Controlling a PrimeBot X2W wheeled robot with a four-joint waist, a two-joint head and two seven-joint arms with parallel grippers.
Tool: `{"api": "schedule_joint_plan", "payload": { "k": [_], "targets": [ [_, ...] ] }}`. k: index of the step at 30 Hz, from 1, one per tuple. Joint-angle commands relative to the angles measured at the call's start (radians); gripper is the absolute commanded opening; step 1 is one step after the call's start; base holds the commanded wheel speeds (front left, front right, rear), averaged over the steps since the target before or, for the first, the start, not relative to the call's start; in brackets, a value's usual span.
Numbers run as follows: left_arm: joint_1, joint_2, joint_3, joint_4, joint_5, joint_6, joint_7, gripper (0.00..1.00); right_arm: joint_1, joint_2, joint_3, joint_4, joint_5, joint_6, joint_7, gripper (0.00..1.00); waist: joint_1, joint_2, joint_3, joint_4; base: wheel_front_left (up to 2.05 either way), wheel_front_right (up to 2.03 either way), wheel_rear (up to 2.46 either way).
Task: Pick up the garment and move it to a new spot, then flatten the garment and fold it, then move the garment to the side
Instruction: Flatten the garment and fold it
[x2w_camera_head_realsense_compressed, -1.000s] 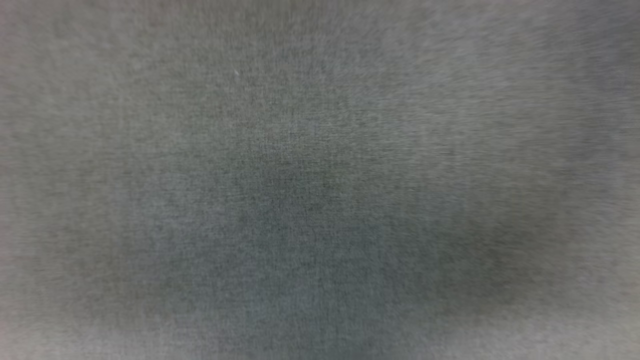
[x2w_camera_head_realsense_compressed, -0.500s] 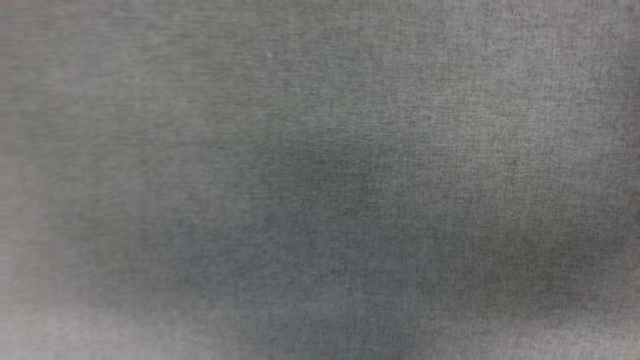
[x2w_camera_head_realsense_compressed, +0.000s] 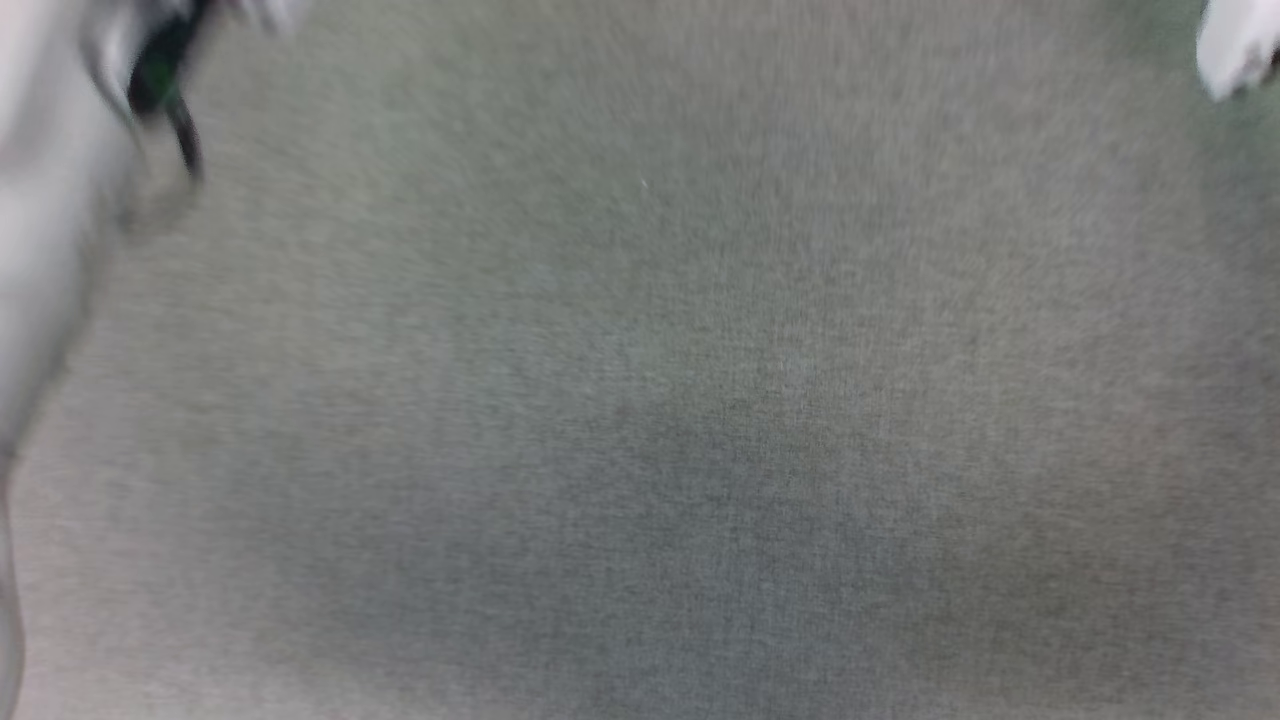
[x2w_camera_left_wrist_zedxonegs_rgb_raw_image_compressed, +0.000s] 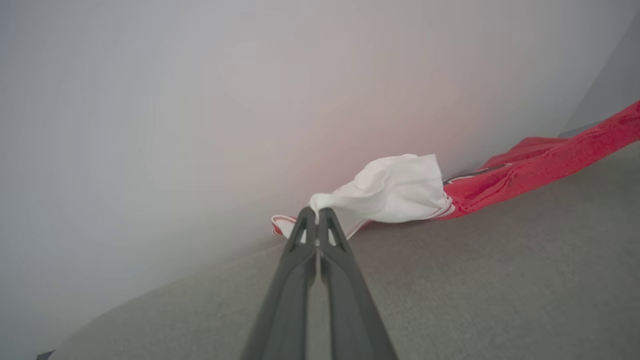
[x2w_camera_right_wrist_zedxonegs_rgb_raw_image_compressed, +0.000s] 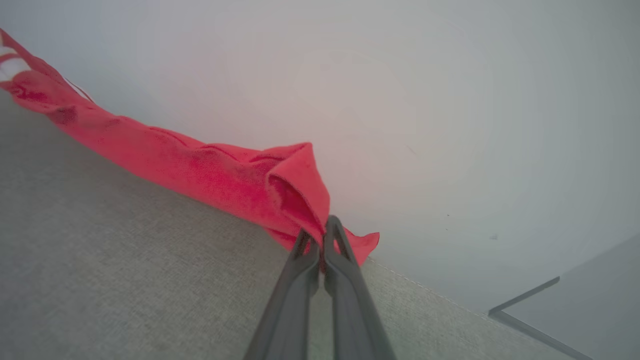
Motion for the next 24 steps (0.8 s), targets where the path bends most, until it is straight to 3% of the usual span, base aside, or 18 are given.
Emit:
{"api": "schedule_joint_plan", "payload": {
  "k": [1, 4, 8, 12, 17, 21, 24],
  "targets": [
    [0.067, 0.022, -0.013, -0.039, -0.029, 0.002, 0.016, 0.0, 0.047, -0.033, 0.025, -0.032, 0.041, -0.001, 0.018, 0.0, 0.0, 0.0, -0.192, 0.051, 0.0, 0.0, 0.0],
    [0.205, 0.069, -0.041, -0.13, -0.067, 0.002, 0.047, 0.0, 0.168, -0.095, 0.089, -0.131, 0.143, -0.001, 0.074, 0.0, 0.0, 0.0, -0.266, 0.059, 0.0, 0.0, 0.0],
    [0.397, 0.142, -0.049, -0.309, -0.137, 0.058, 0.087, 0.0, 0.325, -0.192, 0.15, -0.29, 0.263, -0.001, 0.141, 0.0, 0.0, 0.0, -0.342, 0.063, 0.0, 0.0, 0.0],
    [0.586, 0.24, -0.064, -0.541, -0.189, 0.175, 0.106, 0.0, 0.463, -0.301, 0.167, -0.425, 0.344, -0.001, 0.178, 0.0, 0.0, 0.0, -0.388, 0.069, 0.0, 0.0, 0.0],
    [0.799, 0.355, -0.082, -0.828, -0.252, 0.34, 0.104, 0.0, 0.63, -0.391, 0.134, -0.537, 0.401, -0.001, 0.174, 0.0, 0.0, 0.0, -0.419, 0.08, 0.0, 0.0, 0.0],
    [0.93, 0.418, -0.093, -0.987, -0.294, 0.454, 0.083, 0.0, 0.761, -0.423, 0.105, -0.605, 0.432, -0.001, 0.172, 0.0, 0.0, 0.0, -0.432, 0.083, 0.0, 0.0, 0.0],
    [1.011, 0.441, -0.103, -1.07, -0.321, 0.514, 0.063, 0.0, 0.855, -0.443, 0.094, -0.653, 0.448, -0.001, 0.184, 0.0, 0.0, 0.0, -0.439, 0.088, 0.0, 0.0, 0.0]
  ]
}}
